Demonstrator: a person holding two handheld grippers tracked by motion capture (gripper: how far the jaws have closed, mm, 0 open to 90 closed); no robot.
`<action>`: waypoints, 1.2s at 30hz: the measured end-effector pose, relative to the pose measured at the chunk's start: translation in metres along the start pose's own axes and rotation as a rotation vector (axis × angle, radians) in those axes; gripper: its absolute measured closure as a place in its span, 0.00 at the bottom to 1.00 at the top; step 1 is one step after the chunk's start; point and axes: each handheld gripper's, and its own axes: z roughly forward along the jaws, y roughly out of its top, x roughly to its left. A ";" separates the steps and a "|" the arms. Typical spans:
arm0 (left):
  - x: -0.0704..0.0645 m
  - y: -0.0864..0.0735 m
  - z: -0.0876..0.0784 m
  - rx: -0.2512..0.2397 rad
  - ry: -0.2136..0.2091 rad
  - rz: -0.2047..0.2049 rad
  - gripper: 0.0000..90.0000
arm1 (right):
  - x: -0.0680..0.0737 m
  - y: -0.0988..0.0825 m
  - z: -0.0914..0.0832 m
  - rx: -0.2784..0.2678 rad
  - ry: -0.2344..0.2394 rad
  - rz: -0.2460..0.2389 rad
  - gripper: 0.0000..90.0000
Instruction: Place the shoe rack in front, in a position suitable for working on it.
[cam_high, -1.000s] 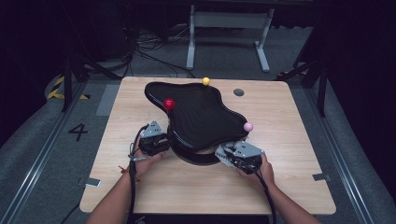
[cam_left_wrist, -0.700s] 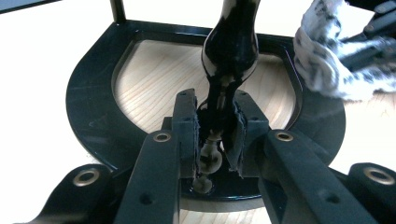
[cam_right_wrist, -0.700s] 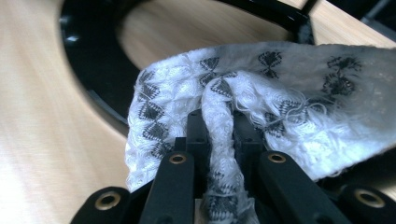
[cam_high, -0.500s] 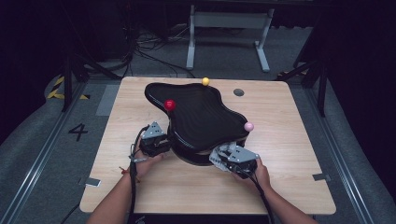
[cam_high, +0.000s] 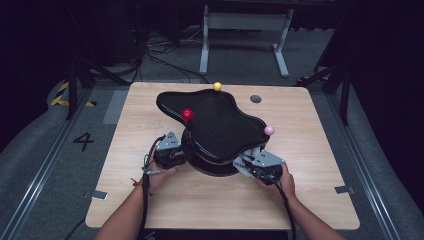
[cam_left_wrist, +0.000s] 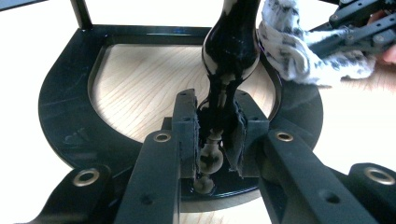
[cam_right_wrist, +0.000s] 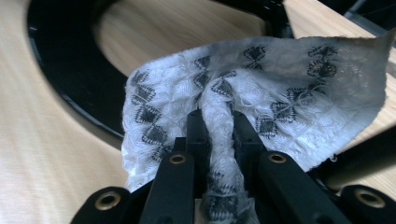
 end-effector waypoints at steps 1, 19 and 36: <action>0.000 0.000 0.000 -0.002 -0.001 0.000 0.83 | -0.003 -0.001 0.000 0.003 -0.007 0.007 0.90; 0.001 0.000 0.001 -0.002 -0.006 0.007 0.83 | -0.012 -0.006 0.000 -0.003 -0.021 0.055 0.90; 0.000 -0.001 0.001 -0.001 -0.014 -0.008 0.83 | 0.017 0.006 0.004 -0.022 0.043 0.026 0.90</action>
